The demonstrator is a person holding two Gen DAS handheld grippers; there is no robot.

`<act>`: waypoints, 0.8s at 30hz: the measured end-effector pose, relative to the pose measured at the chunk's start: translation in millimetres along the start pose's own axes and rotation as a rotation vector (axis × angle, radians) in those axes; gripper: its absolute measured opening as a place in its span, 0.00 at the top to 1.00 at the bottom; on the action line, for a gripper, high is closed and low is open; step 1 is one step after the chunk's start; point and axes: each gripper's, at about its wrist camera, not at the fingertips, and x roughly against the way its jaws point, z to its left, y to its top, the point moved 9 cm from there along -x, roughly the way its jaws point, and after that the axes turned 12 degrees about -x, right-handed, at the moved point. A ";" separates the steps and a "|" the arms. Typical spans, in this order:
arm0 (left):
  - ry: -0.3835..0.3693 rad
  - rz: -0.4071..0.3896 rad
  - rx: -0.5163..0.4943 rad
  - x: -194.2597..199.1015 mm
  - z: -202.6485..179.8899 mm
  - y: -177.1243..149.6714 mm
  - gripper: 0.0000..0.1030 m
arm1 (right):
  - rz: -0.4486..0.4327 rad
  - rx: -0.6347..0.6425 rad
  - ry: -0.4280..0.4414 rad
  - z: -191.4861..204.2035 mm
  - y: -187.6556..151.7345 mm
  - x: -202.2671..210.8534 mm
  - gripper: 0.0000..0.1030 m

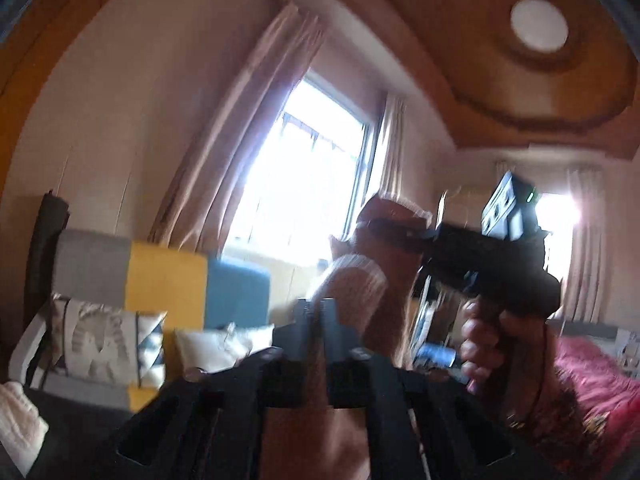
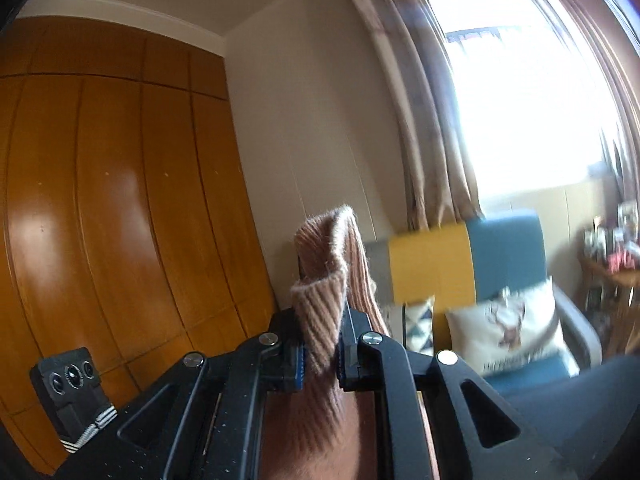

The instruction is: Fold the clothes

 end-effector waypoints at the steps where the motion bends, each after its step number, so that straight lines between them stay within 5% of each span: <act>1: -0.004 -0.032 -0.007 5.7 -2.7 14.2 1.00 | -0.006 0.003 0.016 8.1 6.7 2.3 0.89; 6: -0.006 -0.058 -0.105 12.4 -23.4 53.3 0.99 | -0.091 0.086 0.060 48.3 41.7 22.5 1.00; 8: 0.019 -0.025 -0.141 7.9 -26.0 42.3 0.94 | -0.156 0.162 0.049 64.5 54.6 36.5 1.00; 9: 0.031 -0.009 -0.159 5.7 -27.2 36.9 0.83 | -0.162 0.189 0.041 68.7 55.1 38.9 1.00; 12: 0.113 0.113 -0.124 -10.3 -4.5 -14.6 0.75 | -0.059 0.173 0.006 50.3 28.0 22.9 0.92; 13: 0.127 0.166 -0.083 -16.1 7.1 -40.2 0.75 | -0.008 0.150 -0.011 34.3 10.8 12.6 0.85; 15: 0.148 0.283 0.020 -25.1 32.2 -100.3 0.75 | 0.106 0.118 -0.062 2.1 -35.7 -7.4 0.47; 17: 0.183 0.393 0.123 -28.7 56.3 -164.2 0.75 | 0.225 0.110 -0.103 -30.5 -93.6 -24.7 0.35; 24: 0.310 0.726 0.352 8.1 98.5 -343.2 0.76 | 0.606 0.002 -0.247 -141.7 -283.0 -72.3 0.35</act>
